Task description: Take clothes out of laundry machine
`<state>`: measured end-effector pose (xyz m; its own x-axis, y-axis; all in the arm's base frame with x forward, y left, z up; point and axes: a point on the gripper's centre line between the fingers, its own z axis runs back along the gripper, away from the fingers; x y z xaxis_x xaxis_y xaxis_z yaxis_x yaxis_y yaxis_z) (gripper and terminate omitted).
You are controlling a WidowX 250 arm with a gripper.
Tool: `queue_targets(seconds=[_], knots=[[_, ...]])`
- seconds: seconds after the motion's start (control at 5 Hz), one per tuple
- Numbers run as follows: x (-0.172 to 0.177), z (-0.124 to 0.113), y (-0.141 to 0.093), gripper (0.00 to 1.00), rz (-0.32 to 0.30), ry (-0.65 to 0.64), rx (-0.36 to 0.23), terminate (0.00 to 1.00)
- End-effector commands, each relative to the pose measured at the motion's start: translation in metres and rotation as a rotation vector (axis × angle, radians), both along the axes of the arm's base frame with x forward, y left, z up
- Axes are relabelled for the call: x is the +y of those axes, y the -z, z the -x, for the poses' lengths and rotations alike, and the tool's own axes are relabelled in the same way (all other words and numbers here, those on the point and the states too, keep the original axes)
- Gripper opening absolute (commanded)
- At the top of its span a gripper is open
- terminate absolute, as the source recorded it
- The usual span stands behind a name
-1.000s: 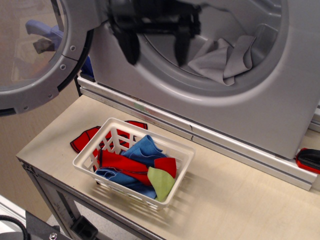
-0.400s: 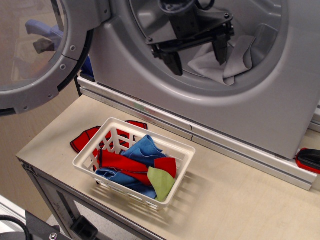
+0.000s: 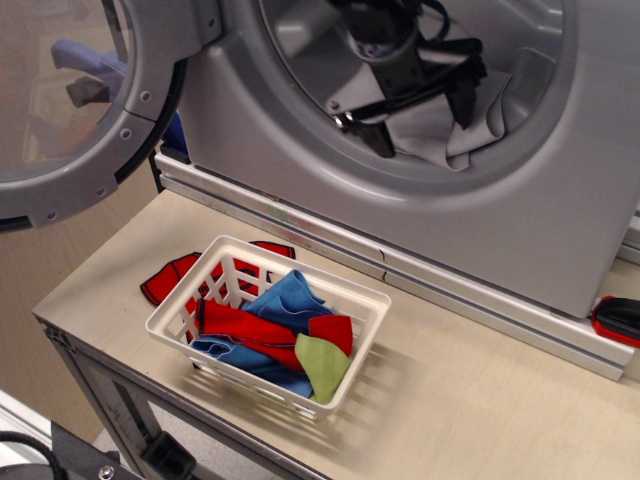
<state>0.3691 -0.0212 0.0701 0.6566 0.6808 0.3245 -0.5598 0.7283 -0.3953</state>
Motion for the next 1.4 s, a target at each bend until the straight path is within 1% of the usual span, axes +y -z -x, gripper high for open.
queue_targets(seconds=[0.0,0.2,0.4,0.6,0.8,1.0,1.2], knots=[[-0.008,-0.038,-0.006,1.00,0.070,-0.072,-0.049,0.00],[-0.006,-0.045,0.003,1.00,0.104,-0.137,-0.005,0.00],[0.003,-0.044,0.015,1.00,0.098,-0.188,0.027,0.00],[0.010,-0.044,0.024,0.00,0.099,-0.197,0.064,0.00],[0.015,-0.039,0.028,0.00,0.100,-0.185,0.082,0.00],[0.003,-0.050,0.021,0.00,0.075,-0.146,0.087,0.00],[-0.006,-0.042,0.013,0.00,0.048,-0.033,0.070,0.00]])
